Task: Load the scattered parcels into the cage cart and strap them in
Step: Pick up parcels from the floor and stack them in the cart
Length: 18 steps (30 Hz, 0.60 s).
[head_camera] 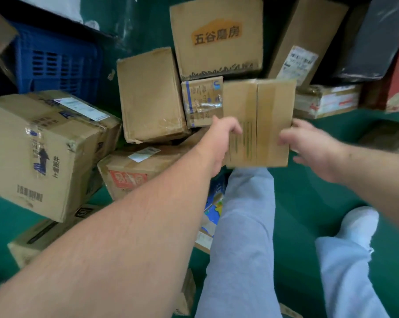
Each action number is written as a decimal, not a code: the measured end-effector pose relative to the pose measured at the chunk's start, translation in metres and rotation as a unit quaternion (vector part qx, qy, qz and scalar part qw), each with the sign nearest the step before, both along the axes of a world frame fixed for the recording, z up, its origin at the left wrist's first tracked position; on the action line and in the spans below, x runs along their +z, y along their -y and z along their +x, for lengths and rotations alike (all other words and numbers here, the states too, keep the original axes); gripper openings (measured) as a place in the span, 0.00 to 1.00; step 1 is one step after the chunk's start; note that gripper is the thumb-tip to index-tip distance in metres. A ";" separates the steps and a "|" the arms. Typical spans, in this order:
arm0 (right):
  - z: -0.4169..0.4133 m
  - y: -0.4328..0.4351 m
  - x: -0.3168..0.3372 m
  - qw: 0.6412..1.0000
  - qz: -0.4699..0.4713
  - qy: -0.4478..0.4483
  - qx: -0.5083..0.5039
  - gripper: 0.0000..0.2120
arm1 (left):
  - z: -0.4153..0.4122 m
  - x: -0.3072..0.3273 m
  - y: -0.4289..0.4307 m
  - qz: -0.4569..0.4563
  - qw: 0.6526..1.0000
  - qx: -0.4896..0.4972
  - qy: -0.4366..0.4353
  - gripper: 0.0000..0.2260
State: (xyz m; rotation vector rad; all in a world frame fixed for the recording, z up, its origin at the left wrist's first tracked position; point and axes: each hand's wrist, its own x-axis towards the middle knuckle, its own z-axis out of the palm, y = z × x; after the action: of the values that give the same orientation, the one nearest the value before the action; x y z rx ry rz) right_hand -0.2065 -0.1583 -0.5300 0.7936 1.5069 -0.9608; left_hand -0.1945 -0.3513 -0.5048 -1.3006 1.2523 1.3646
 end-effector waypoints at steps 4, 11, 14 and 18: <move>0.036 -0.028 0.089 0.999 -0.034 -0.033 0.000 0.22 | 0.045 0.065 0.001 0.026 0.993 0.108 0.036 0.15; 0.086 -0.118 0.263 0.991 -0.069 0.002 -0.111 0.31 | 0.094 0.219 -0.051 0.098 0.978 0.181 0.022 0.25; 0.092 -0.170 0.326 0.984 -0.134 -0.045 -0.113 0.40 | 0.102 0.284 -0.116 0.053 0.998 0.032 0.003 0.35; 0.100 -0.265 0.400 0.970 -0.191 -0.095 -0.113 0.38 | 0.136 0.359 -0.198 0.083 0.992 0.027 -0.090 0.39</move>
State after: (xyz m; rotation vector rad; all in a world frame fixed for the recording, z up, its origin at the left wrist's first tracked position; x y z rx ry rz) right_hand -0.1063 0.1072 -0.1297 0.6137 1.3481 -1.4813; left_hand -0.0588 -0.1531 -0.1460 -1.1236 1.2016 1.6174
